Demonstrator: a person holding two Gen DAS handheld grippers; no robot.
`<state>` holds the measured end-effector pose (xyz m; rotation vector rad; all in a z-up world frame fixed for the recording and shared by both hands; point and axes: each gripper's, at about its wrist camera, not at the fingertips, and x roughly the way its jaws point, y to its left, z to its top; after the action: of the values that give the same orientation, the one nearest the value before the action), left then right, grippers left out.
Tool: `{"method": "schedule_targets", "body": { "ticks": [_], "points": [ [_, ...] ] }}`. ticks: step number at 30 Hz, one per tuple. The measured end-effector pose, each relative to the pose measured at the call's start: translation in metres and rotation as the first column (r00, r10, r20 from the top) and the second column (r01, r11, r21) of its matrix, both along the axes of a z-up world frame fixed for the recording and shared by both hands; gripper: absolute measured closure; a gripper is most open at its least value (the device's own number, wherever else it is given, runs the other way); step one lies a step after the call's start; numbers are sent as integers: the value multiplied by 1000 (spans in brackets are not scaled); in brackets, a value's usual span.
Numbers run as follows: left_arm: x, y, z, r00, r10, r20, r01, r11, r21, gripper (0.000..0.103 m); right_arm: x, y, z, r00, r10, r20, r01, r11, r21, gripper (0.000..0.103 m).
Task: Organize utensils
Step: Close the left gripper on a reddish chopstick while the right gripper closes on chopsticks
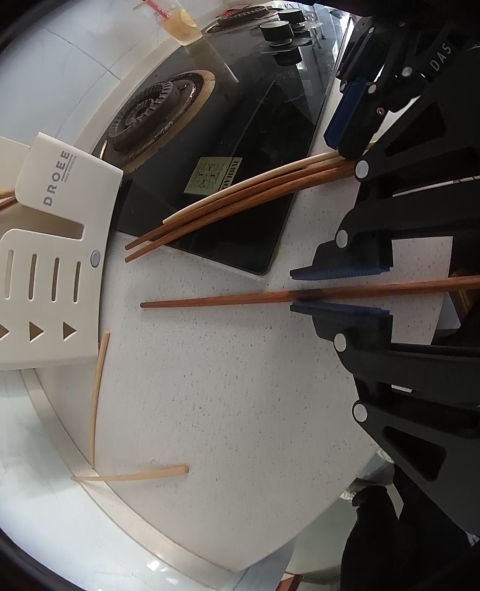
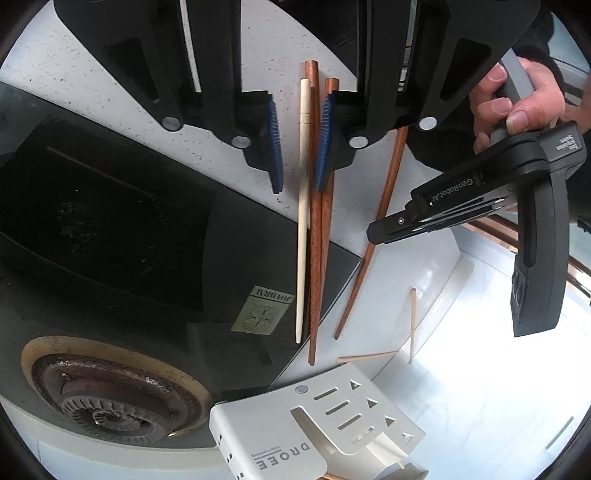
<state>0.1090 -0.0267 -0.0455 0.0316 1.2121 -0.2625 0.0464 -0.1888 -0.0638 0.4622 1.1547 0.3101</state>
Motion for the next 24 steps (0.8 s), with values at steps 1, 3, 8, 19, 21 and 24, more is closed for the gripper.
{"method": "schedule_targets", "body": {
  "ticks": [1, 3, 8, 19, 21, 24],
  "points": [
    [0, 0, 0, 1000, -1, 0, 1, 1000, 0, 95, 0, 0, 0, 1000, -2, 0, 2, 1000, 2, 90],
    [0, 1, 0, 1000, -7, -6, 7, 1000, -9, 96, 1, -1, 0, 1000, -10, -2, 10, 1000, 5, 92],
    [0, 0, 0, 1000, -16, -11, 16, 1000, -7, 96, 1, 0, -5, 1000, -6, -14, 6, 1000, 8, 96],
    [2, -10, 2, 998, -61, -22, 62, 996, 62, 95, 3, -6, -6, 1000, -23, -14, 23, 999, 32, 97],
    [2, -12, 2, 998, -69, -14, 70, 994, 83, 95, 3, -6, -7, 1000, -20, -14, 21, 999, 32, 97],
    [0, -20, 2, 996, -91, -2, 91, 986, 140, 95, 3, -5, -7, 1000, -17, -16, 18, 999, 35, 97]
  ]
}}
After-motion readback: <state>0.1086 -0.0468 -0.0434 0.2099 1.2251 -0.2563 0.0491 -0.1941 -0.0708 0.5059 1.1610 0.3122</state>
